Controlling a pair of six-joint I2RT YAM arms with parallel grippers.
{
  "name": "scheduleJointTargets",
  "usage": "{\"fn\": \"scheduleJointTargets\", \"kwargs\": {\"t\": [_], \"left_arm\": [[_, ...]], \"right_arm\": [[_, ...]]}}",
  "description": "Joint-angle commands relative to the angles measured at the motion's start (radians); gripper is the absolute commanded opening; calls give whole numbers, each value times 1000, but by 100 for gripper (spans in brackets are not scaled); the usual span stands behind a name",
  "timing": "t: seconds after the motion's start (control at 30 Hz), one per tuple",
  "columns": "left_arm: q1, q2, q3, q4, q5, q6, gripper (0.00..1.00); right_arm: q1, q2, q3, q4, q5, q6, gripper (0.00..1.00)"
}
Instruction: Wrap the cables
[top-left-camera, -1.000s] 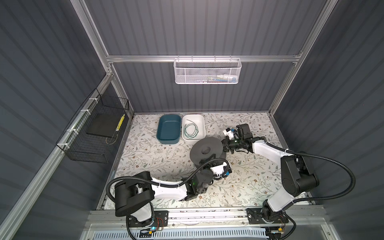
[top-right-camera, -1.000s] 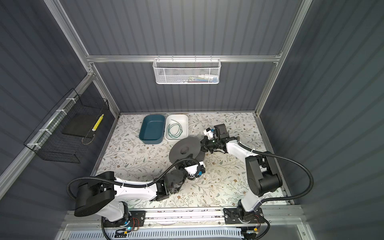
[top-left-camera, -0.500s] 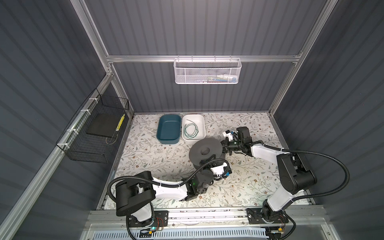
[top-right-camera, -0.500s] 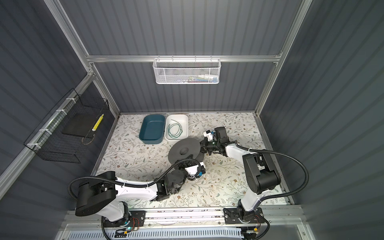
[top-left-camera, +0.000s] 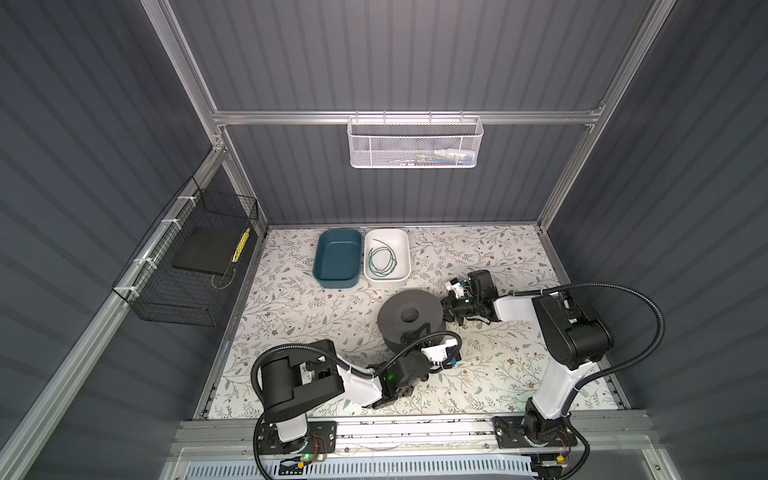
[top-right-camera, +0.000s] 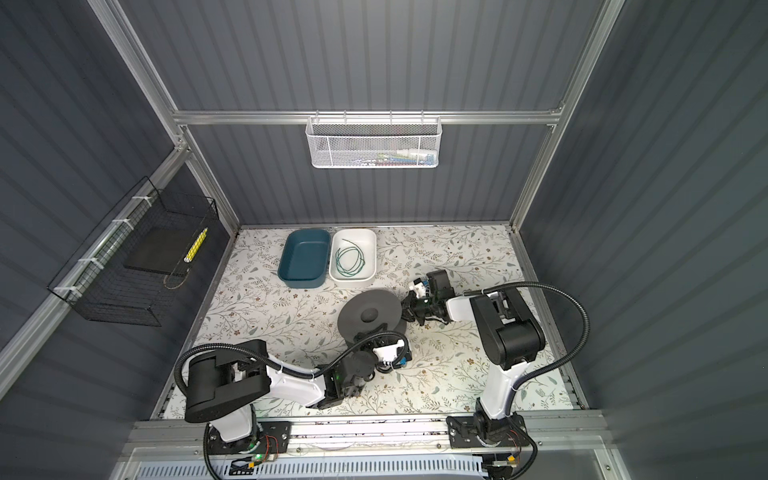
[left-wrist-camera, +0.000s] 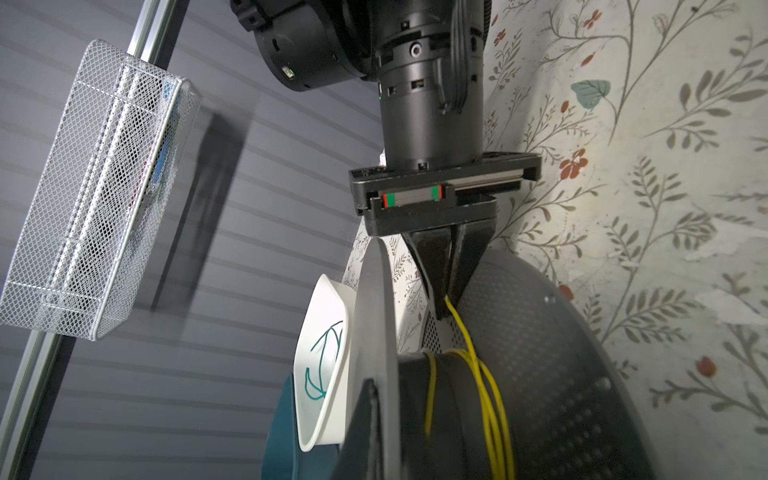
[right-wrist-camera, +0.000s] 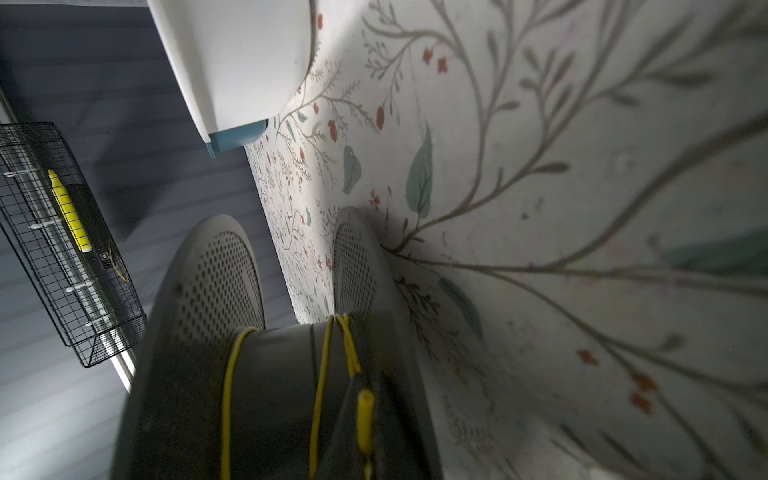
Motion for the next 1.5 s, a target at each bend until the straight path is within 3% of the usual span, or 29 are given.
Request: {"fn": "scheduleJointTargets", "kwargs": {"t": [0.0,0.3,0.4,0.47,0.57,0.67,0.97,1.23,1.37,1.4,1.47], "left_arm": [[-71,-22,-9,123,73,-80,0],[-68,82,-17,132,57,-106,0],[-46,122,-19,117,60,-119,0],[-32,148,-27,126,60,-120,0],[-15,171,0,16,73,-143,2],[-7,180,8,-53,89,-173,36],[-4,-53,106,-591,193,-328,99],[11,-238,317,-1161,277,-466,99],[10,-336,407,-1342,342,-557,99],[10,-371,427,-1366,349,-574,99],[10,-431,475,-1407,345,-620,99]], "right_arm": [[-75,19,12,173,233,-15,14],[-147,-29,-38,185,200,-12,30],[-184,-100,-62,148,209,-26,32],[-217,-161,-85,131,212,-23,39],[-245,-253,-106,78,223,-33,42],[-246,-337,-116,32,228,-45,44],[-261,-526,-89,-134,269,-99,54],[-270,-604,-52,-242,298,-147,66],[-271,-652,-35,-313,312,-188,73],[-271,-674,-28,-332,317,-197,76],[-268,-718,-13,-366,316,-219,99]]}}
